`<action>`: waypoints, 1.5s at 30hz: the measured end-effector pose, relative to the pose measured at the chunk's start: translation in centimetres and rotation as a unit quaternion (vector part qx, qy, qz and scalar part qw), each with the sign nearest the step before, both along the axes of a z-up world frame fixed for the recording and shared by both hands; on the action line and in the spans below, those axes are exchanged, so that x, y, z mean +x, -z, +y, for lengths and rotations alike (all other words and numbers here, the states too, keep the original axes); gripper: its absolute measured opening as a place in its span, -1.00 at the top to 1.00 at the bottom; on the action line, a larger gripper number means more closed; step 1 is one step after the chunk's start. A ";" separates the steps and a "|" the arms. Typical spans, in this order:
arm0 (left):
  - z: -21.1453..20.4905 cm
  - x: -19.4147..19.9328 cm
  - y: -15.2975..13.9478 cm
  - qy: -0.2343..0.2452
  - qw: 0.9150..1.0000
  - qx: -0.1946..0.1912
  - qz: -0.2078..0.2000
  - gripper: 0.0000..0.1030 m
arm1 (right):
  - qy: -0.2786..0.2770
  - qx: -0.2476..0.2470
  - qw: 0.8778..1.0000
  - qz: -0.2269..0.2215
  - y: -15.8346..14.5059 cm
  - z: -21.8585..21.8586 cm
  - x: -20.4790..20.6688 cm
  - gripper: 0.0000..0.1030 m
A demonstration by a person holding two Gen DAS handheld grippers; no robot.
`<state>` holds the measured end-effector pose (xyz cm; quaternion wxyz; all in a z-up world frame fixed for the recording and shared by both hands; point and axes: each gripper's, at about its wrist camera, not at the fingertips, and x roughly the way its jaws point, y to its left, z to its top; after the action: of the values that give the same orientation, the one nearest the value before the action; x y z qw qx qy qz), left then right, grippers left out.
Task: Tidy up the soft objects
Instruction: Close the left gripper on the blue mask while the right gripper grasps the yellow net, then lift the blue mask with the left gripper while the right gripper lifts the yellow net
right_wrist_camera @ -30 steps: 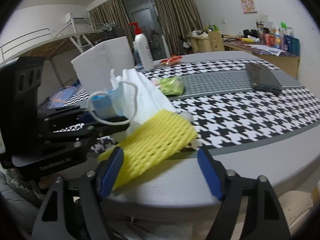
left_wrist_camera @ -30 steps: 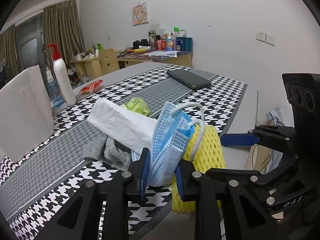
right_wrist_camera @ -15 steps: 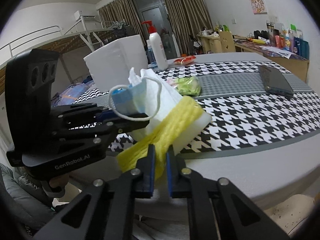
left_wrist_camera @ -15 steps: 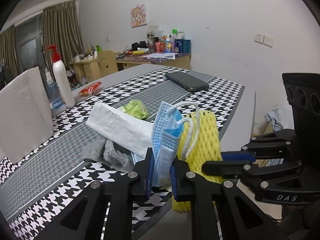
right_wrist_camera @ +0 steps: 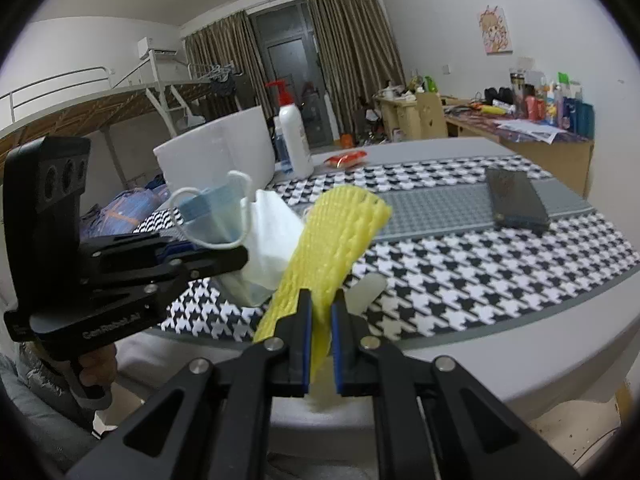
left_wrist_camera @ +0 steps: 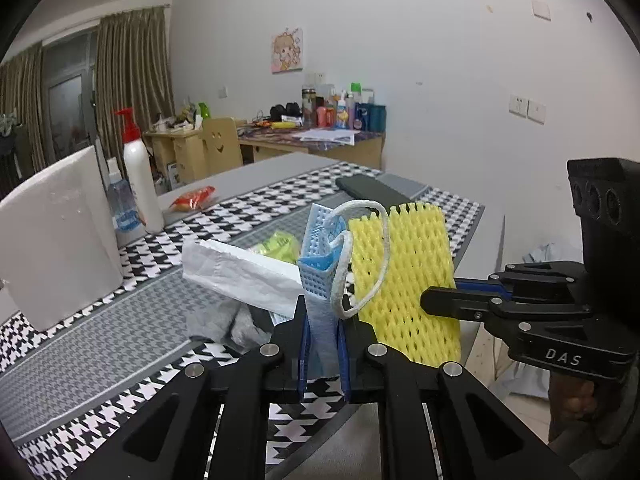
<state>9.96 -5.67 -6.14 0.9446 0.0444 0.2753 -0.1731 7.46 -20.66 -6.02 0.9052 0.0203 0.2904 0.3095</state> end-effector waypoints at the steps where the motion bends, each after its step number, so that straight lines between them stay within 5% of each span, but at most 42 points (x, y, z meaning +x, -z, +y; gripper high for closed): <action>1: 0.1 0.0 -0.3 -0.002 1.000 -0.001 -0.003 0.75 | 0.003 -0.002 1.000 -0.002 -0.2 0.1 0.1 0.78; 6: 0.9 0.0 -2.0 0.018 0.999 -0.042 0.005 0.75 | 0.012 -0.002 1.000 -0.014 -1.3 -0.1 0.3 0.78; 24: 0.7 -0.1 -1.2 0.024 0.999 -0.037 0.018 0.74 | 0.023 0.013 0.999 -0.025 -2.4 -0.5 0.9 0.78; 31: 1.1 0.3 -0.9 0.017 0.999 -0.039 0.022 0.41 | 0.025 0.012 0.999 -0.023 -2.2 -0.3 0.9 0.78; 36: 1.0 0.7 -0.1 0.015 0.999 -0.036 0.033 0.43 | 0.025 0.011 0.999 -0.018 -2.0 -0.2 1.0 0.78; 38: 1.1 0.9 0.1 0.011 0.999 -0.036 0.038 0.70 | 0.024 0.010 1.000 -0.018 -1.9 -0.2 1.0 0.78; 45: 1.5 0.0 -1.5 0.018 0.999 -0.037 0.015 0.75 | 0.026 0.010 0.999 -0.018 -2.0 -0.4 0.9 0.78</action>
<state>9.99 -4.21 -4.65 0.9382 0.0122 0.2818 -0.2005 8.40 -21.01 -4.00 0.9178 0.0315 0.2703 0.2889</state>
